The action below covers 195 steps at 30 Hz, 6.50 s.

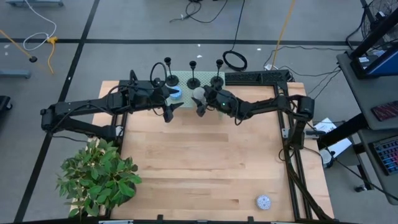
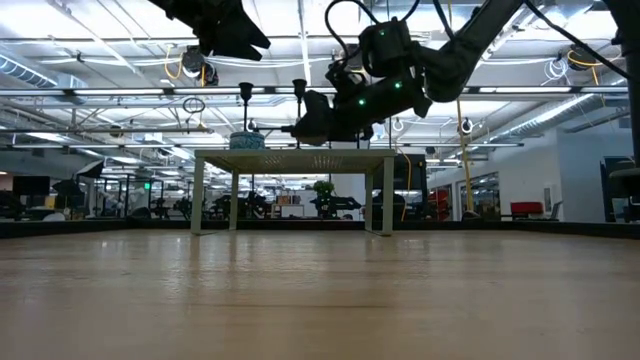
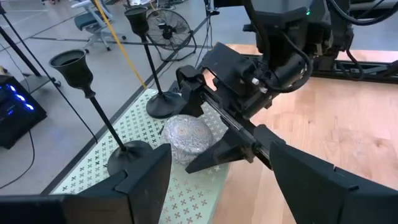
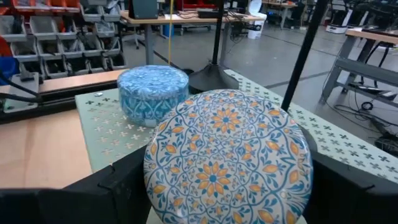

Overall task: Pick & Place candle stick holders
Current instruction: Put the blue and orange candle jar on the shelf, then put the purple and white candle jar on the shelf

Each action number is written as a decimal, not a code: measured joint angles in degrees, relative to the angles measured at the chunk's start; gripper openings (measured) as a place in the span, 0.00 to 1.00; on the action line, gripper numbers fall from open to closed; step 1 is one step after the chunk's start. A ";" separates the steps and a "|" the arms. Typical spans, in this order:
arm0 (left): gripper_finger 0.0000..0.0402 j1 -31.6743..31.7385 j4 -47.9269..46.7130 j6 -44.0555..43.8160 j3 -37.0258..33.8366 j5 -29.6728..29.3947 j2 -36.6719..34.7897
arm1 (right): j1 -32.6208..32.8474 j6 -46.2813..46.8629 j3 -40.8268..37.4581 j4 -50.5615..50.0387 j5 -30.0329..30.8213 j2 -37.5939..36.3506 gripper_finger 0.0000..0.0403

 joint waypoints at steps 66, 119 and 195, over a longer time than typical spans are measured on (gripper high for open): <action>0.68 0.00 -1.28 1.00 0.00 -0.02 -0.02 | 29.30 8.02 -15.42 -60.92 -28.27 -44.45 0.86; 0.68 0.00 -0.94 -6.43 0.00 -0.07 -0.02 | 67.88 6.99 -48.97 26.15 -23.62 -12.59 0.86; 0.68 0.01 -0.47 -4.42 0.00 0.04 -0.02 | 44.77 27.63 -43.28 10.99 45.31 -11.06 0.70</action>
